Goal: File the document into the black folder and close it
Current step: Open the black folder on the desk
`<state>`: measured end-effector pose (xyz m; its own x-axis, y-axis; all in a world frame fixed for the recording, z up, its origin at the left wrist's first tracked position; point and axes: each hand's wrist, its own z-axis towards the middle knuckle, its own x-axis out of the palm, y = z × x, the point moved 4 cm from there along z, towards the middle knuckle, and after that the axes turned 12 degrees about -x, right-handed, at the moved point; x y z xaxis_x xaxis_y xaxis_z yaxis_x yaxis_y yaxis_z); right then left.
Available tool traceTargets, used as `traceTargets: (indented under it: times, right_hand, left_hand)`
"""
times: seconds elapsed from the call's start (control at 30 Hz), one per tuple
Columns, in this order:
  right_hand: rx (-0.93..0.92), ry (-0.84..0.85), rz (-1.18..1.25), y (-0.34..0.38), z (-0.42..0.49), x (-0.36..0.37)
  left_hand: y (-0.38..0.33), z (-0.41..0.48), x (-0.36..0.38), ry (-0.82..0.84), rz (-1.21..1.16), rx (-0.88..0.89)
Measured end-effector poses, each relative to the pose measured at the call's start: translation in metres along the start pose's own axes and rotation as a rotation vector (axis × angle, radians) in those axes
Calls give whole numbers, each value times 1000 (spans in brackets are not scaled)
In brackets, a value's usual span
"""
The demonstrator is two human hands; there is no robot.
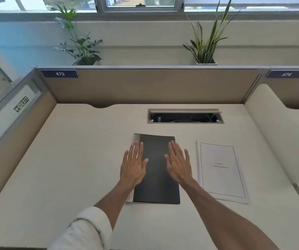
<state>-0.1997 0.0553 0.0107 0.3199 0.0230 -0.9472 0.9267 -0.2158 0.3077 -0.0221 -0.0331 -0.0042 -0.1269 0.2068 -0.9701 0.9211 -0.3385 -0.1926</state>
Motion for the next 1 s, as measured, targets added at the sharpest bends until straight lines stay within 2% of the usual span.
traceTargets:
  times: [0.33,0.5,0.87,1.0]
  right_hand:
    - [151,138,128,-17,-40,47]
    - [333,85,153,-25,-48,52]
    - [622,-5,658,-34,-37,50]
    - [721,-87,859,-41,-34,51]
  left_hand:
    - [30,-23,35,168,28,-136]
    - [37,-36,41,233,-5,-229]
    - [36,-33,40,255,16,-271]
    - [39,-31,40,275,-18,-267]
